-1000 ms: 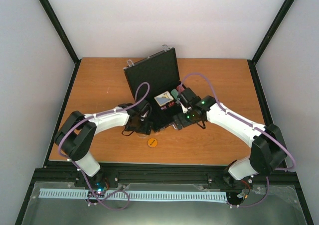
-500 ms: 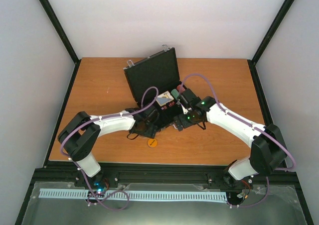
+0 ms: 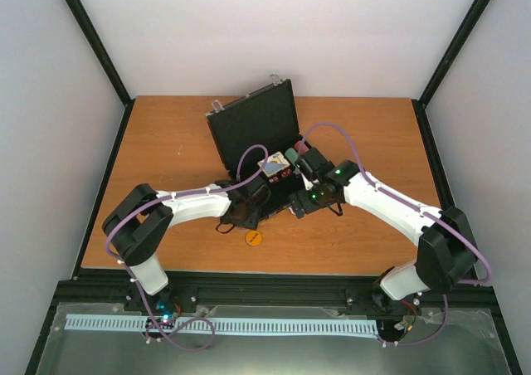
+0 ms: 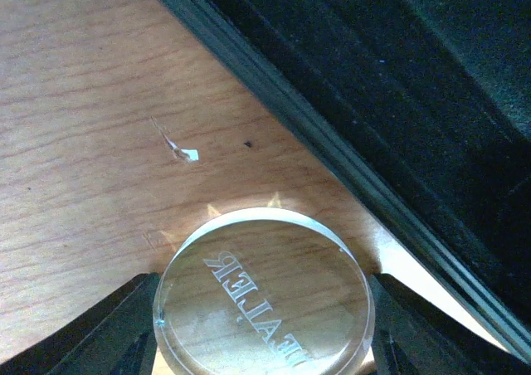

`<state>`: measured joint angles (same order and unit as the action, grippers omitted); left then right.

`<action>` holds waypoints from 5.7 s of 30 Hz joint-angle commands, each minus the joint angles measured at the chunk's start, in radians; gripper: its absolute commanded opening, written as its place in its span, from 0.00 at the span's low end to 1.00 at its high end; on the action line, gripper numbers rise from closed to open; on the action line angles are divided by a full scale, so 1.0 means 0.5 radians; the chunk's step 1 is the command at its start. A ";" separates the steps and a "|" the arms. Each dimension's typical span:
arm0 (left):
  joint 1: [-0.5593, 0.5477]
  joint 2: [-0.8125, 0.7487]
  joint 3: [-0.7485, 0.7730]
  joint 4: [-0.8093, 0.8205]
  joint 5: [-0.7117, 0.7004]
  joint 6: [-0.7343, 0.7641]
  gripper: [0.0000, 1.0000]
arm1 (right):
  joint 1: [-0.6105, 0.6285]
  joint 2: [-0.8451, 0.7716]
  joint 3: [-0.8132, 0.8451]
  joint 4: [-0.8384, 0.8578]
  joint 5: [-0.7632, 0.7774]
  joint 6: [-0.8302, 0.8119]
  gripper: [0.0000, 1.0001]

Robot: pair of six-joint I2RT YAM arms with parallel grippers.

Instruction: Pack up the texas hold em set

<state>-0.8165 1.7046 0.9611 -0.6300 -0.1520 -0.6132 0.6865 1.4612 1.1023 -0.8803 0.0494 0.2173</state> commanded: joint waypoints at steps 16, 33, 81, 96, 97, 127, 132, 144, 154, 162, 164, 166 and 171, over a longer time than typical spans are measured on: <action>-0.020 -0.226 0.261 -0.644 -0.244 -0.051 0.66 | -0.022 -0.077 0.015 -0.042 0.164 -0.003 1.00; -0.018 0.152 1.099 -0.377 0.057 0.382 0.67 | -0.578 -0.003 0.244 0.023 0.092 0.168 1.00; 0.013 0.876 1.817 -0.538 0.360 0.618 1.00 | -0.885 0.042 0.047 0.121 -0.157 0.015 1.00; 0.048 0.259 1.449 -0.698 0.159 0.431 1.00 | -0.884 -0.016 0.038 0.097 -0.289 -0.041 1.00; 0.065 0.190 1.342 -0.699 0.137 0.403 1.00 | -0.885 -0.024 0.047 0.090 -0.307 -0.057 1.00; 0.423 -0.483 -0.230 -0.404 0.010 -0.051 1.00 | -0.305 0.869 0.742 0.095 -1.124 0.044 1.00; 0.457 -0.462 -0.223 -0.397 0.021 -0.031 1.00 | -0.294 0.912 0.730 0.066 -1.167 0.058 1.00; 0.523 -0.410 -0.136 -0.423 0.025 0.042 1.00 | -0.287 1.146 0.865 -0.041 -0.942 0.065 1.00; 0.532 -0.435 -0.141 -0.452 0.003 0.057 1.00 | -0.287 1.127 0.875 -0.023 -0.697 0.095 1.00; 0.575 -0.440 -0.046 -0.482 0.032 0.096 1.00 | -0.193 0.942 0.978 -0.221 -0.495 -0.017 1.00; 0.657 -0.470 -0.069 -0.450 0.136 0.095 1.00 | -0.137 0.899 0.979 -0.284 -0.432 -0.031 1.00; 0.733 -0.509 -0.078 -0.438 0.195 0.100 1.00 | -0.067 0.847 0.955 -0.323 -0.378 -0.043 1.00; 0.961 -0.564 -0.090 -0.461 0.291 0.117 1.00 | 0.158 0.690 0.806 -0.334 -0.298 -0.020 1.00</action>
<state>-0.4137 1.4559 0.9043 -0.8555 -0.0669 -0.5735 0.6880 1.8771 1.5517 -1.0065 -0.1570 0.2131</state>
